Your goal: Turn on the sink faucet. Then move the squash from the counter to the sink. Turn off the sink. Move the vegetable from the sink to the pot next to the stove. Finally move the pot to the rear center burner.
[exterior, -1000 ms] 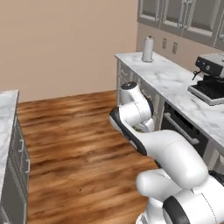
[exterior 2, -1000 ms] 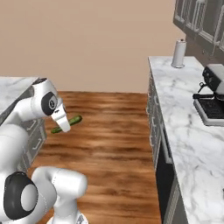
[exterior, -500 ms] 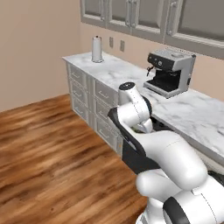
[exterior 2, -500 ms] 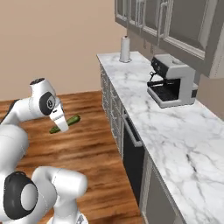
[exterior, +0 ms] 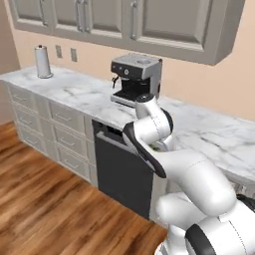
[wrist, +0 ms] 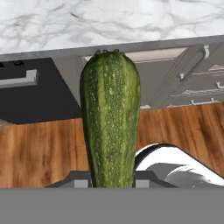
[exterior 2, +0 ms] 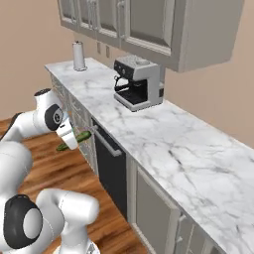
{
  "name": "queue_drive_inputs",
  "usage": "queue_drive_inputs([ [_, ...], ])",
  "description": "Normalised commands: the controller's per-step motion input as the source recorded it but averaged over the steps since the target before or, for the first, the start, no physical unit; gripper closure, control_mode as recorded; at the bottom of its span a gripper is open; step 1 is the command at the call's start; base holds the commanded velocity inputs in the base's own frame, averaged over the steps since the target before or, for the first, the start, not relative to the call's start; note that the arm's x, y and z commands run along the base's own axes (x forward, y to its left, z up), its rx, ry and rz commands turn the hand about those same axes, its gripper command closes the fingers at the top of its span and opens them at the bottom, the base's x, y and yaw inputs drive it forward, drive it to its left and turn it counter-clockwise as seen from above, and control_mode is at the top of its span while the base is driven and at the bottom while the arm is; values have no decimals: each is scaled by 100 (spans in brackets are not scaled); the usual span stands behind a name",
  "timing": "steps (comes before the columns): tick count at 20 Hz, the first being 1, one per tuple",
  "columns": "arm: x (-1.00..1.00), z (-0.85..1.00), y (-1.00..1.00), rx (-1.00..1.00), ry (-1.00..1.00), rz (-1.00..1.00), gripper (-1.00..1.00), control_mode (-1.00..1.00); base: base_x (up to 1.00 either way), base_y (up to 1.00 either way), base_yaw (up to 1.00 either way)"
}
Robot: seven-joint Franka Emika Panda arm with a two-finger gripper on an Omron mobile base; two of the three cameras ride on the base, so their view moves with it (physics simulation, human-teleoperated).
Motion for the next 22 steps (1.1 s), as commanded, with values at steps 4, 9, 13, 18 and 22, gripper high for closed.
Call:
queue_drive_inputs([
  [4,0,0,0,0,0,0,100,100,-26,0,-52],
  [9,0,0,0,0,0,0,100,100,-11,-1,-50],
  [13,0,0,0,0,0,0,100,100,-1,-22,-45],
  [18,0,0,0,0,0,0,100,100,0,-45,-41],
  [22,0,0,0,0,0,0,100,100,0,-61,-37],
])
